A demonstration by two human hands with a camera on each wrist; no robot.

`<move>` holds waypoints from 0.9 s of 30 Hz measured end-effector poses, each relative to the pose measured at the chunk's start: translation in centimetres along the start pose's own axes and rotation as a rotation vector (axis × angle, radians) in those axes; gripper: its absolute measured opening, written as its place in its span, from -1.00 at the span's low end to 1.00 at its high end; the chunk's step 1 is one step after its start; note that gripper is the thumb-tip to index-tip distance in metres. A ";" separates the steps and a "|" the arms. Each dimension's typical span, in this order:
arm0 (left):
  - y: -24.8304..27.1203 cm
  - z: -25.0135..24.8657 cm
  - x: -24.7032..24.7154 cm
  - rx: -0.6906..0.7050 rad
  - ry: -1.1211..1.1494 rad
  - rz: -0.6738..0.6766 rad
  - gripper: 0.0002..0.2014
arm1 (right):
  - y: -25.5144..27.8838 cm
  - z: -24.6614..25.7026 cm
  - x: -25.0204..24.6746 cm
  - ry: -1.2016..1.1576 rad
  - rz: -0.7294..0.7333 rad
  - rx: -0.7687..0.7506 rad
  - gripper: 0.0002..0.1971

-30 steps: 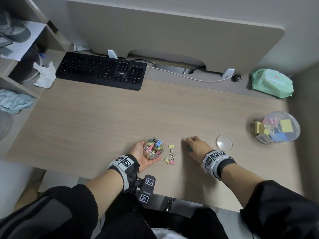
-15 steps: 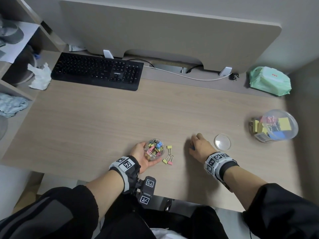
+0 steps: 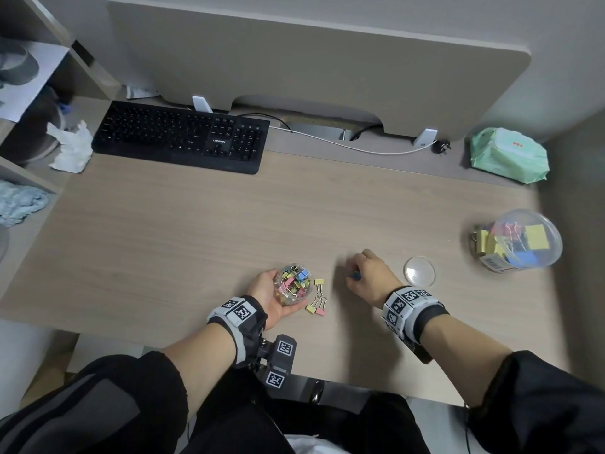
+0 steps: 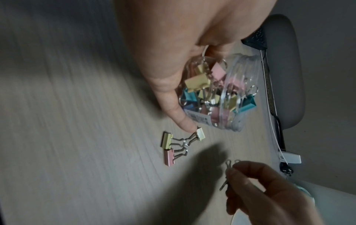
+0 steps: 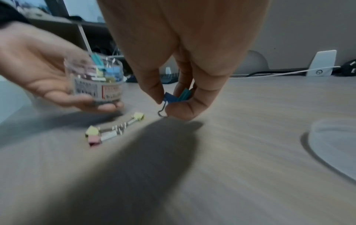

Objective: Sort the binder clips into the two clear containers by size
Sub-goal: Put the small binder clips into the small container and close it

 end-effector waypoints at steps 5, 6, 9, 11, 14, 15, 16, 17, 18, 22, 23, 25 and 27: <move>0.6 -0.1 0.9 0.006 0.004 0.026 -0.57 | -0.2 5.4 -2.3 -0.167 -0.087 -0.132 -0.89; 0.7 -0.1 1.1 0.011 0.007 0.045 -0.56 | -0.1 6.6 -2.6 -0.208 -0.088 -0.159 -0.89; 1.3 -0.4 2.0 0.031 0.022 0.107 -0.55 | 0.5 9.7 -2.4 -0.266 -0.033 -0.216 -0.88; 1.8 -0.5 2.5 0.038 0.026 0.140 -0.55 | 0.9 10.8 -1.5 -0.239 0.041 -0.240 -0.82; 2.4 -0.6 2.9 0.028 0.030 0.152 -0.53 | 1.4 11.6 -1.0 -0.175 0.090 -0.313 -0.70; 2.5 -0.7 2.8 0.025 0.031 0.158 -0.54 | 1.4 11.7 -1.3 -0.174 0.063 -0.330 -0.69; 2.6 -0.9 2.8 0.025 0.038 0.164 -0.56 | 1.3 11.6 -1.8 -0.179 0.018 -0.334 -0.70; 2.7 -1.0 2.9 0.028 0.046 0.171 -0.57 | 1.0 11.5 -2.3 -0.186 -0.033 -0.329 -0.72; 2.6 -1.2 2.9 0.031 0.050 0.177 -0.58 | 0.8 11.3 -2.6 -0.186 -0.068 -0.321 -0.75; 2.7 -1.5 3.3 0.022 0.057 0.178 -0.60 | 0.9 11.9 -1.9 -0.108 -0.001 -0.401 -0.85; 2.6 -1.5 3.3 0.023 0.063 0.178 -0.60 | 1.0 11.9 -1.7 -0.092 0.010 -0.426 -0.85; 2.4 -1.7 2.9 0.035 0.071 0.180 -0.59 | 0.9 11.8 -1.9 -0.105 -0.013 -0.445 -0.85; 2.1 -2.0 2.2 0.042 0.069 0.153 -0.58 | 0.2 11.2 -2.9 -0.172 -0.110 -0.398 -0.87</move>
Point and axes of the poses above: each hand's wrist, its own y-axis away from the middle knuckle, its own x-axis out of the palm, z = x × y, the point moved 6 cm from there along -y, towards the middle knuckle, and after that the axes turned 11 degrees about -z, right-handed, at the moved point
